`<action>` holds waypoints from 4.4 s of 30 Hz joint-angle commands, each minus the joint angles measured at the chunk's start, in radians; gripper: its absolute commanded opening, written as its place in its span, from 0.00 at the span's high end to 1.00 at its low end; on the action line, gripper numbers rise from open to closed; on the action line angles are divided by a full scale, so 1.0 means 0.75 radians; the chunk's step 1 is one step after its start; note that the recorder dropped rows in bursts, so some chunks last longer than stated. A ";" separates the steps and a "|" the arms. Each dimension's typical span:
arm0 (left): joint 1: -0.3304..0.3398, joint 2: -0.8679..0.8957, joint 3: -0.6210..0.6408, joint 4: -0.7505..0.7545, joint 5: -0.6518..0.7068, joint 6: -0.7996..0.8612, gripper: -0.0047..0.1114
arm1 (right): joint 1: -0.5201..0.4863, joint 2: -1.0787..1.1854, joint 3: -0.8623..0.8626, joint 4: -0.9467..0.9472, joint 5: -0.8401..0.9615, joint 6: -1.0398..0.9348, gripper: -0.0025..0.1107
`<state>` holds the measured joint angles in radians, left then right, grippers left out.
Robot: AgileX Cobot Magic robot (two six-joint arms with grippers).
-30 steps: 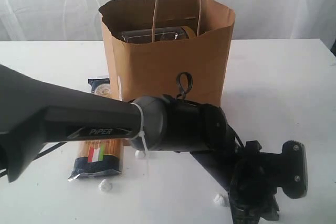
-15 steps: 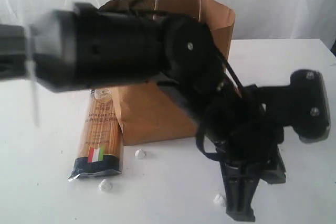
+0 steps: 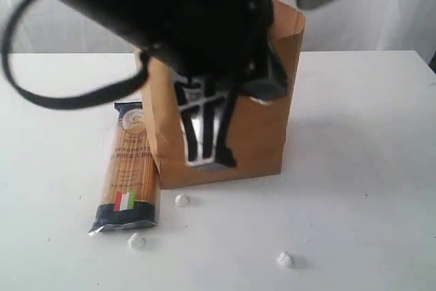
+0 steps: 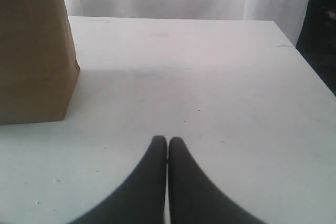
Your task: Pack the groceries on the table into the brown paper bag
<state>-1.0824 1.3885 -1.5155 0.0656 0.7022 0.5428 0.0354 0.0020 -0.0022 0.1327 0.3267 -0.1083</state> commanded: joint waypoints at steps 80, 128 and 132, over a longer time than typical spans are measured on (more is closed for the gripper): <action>0.448 0.081 0.297 -1.561 0.293 0.784 0.96 | 0.005 -0.003 0.003 0.001 -0.013 0.025 0.98; -0.061 0.599 0.610 -1.393 -1.048 0.989 0.96 | 0.005 -0.003 0.003 0.001 -0.013 0.025 0.98; -0.061 0.470 0.610 -1.393 -1.088 0.989 0.96 | 0.005 -0.003 0.003 0.001 -0.013 0.025 0.98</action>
<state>-1.1281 1.8105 -1.0644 -0.9604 -0.1073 1.2846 0.0354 0.0020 -0.0022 0.1344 0.3267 -0.0911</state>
